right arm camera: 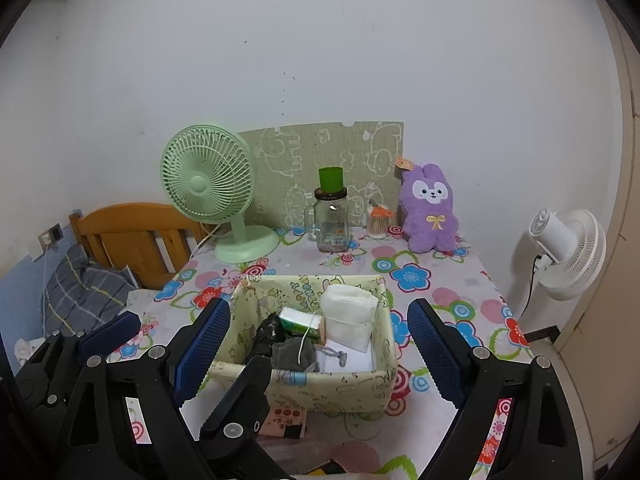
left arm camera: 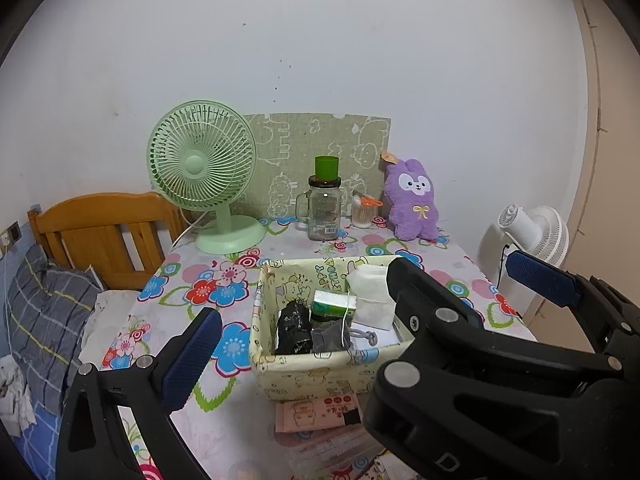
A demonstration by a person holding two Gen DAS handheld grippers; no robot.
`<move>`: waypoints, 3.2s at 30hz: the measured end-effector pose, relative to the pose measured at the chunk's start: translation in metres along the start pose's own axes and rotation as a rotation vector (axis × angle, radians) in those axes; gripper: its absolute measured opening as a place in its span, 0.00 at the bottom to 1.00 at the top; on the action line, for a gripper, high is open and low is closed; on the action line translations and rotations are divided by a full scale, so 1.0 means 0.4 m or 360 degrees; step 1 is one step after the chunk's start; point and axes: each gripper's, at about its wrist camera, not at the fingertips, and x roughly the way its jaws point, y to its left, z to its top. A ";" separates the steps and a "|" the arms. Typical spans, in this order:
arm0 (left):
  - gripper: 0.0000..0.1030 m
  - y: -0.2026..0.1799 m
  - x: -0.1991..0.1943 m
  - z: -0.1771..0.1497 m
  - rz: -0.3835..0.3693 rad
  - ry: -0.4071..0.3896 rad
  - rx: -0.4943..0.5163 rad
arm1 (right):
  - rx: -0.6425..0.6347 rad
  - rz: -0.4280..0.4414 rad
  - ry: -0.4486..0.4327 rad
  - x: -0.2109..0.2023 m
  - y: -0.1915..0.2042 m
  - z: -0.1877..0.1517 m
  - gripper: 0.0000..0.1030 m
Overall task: Organize soft objects
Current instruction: 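Withdraw both open tools up and back from the fabric box, then grasp the yellow cartoon pack with the left tool while the right tool grasps the white crumpled bag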
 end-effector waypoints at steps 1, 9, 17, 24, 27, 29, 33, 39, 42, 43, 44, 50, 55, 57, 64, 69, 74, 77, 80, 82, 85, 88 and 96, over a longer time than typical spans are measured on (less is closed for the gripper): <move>1.00 0.000 -0.006 -0.006 -0.0004 -0.0003 -0.0002 | -0.0003 0.0001 -0.0002 -0.005 0.001 -0.003 0.89; 1.00 -0.005 -0.027 -0.050 -0.0033 0.0007 -0.0007 | -0.0006 0.0000 -0.0005 -0.033 0.006 -0.044 0.89; 1.00 -0.012 -0.032 -0.100 -0.0049 0.0035 -0.0003 | 0.0003 0.0014 0.0027 -0.041 0.000 -0.103 0.89; 1.00 -0.015 -0.025 -0.156 -0.0049 0.0070 -0.0008 | 0.0009 0.0030 0.0063 -0.035 -0.002 -0.157 0.89; 1.00 -0.018 -0.020 -0.173 -0.0054 0.0088 -0.0002 | 0.0021 0.0024 0.0081 -0.029 -0.008 -0.180 0.89; 1.00 -0.021 -0.014 -0.188 -0.0058 0.0103 0.0003 | 0.0029 0.0021 0.0094 -0.025 -0.011 -0.194 0.89; 1.00 -0.024 -0.005 -0.217 -0.0058 0.0130 0.0005 | 0.0037 0.0012 0.0123 -0.015 -0.015 -0.224 0.89; 1.00 -0.029 0.011 -0.251 -0.0048 0.0165 0.0020 | 0.0065 0.0007 0.0167 0.003 -0.023 -0.265 0.89; 1.00 -0.030 0.018 -0.267 -0.0051 0.0178 0.0023 | 0.0076 0.0007 0.0185 0.011 -0.026 -0.282 0.89; 1.00 -0.029 0.023 -0.271 -0.0052 0.0186 0.0023 | 0.0076 0.0004 0.0193 0.015 -0.027 -0.288 0.89; 1.00 -0.029 0.027 -0.277 -0.0052 0.0197 0.0024 | 0.0075 -0.0002 0.0203 0.018 -0.028 -0.295 0.89; 0.99 -0.029 0.051 -0.310 -0.0064 0.0255 0.0035 | 0.0059 -0.0026 0.0271 0.046 -0.029 -0.333 0.87; 0.98 -0.029 0.065 -0.329 -0.0070 0.0288 0.0049 | 0.0063 -0.0041 0.0325 0.065 -0.033 -0.355 0.86; 0.98 -0.029 0.070 -0.335 -0.0070 0.0303 0.0047 | 0.0066 -0.0044 0.0345 0.072 -0.034 -0.361 0.84; 0.98 -0.019 0.088 -0.360 -0.0053 0.0354 0.0047 | 0.0071 -0.0044 0.0432 0.102 -0.030 -0.387 0.77; 0.97 -0.016 0.099 -0.369 -0.0048 0.0386 0.0039 | 0.0079 -0.0023 0.0472 0.118 -0.029 -0.399 0.66; 0.97 -0.016 0.103 -0.368 -0.0050 0.0395 0.0038 | 0.0078 -0.0031 0.0478 0.122 -0.029 -0.399 0.51; 0.97 -0.016 0.106 -0.365 -0.0065 0.0403 0.0029 | 0.0085 -0.0015 0.0478 0.122 -0.035 -0.397 0.49; 0.97 -0.023 0.105 -0.360 -0.0067 0.0397 0.0024 | 0.0094 -0.0037 0.0453 0.114 -0.041 -0.393 0.44; 0.97 -0.032 0.102 -0.356 -0.0072 0.0383 0.0039 | 0.0082 -0.0060 0.0435 0.109 -0.046 -0.388 0.43; 0.97 -0.049 0.102 -0.351 -0.0092 0.0377 0.0054 | 0.0104 -0.0071 0.0426 0.102 -0.064 -0.385 0.43; 0.97 -0.067 0.103 -0.348 -0.0112 0.0375 0.0073 | 0.0119 -0.0092 0.0411 0.093 -0.081 -0.384 0.42; 0.97 -0.122 0.118 -0.350 -0.0180 0.0397 0.0127 | 0.0163 -0.0162 0.0392 0.074 -0.133 -0.392 0.42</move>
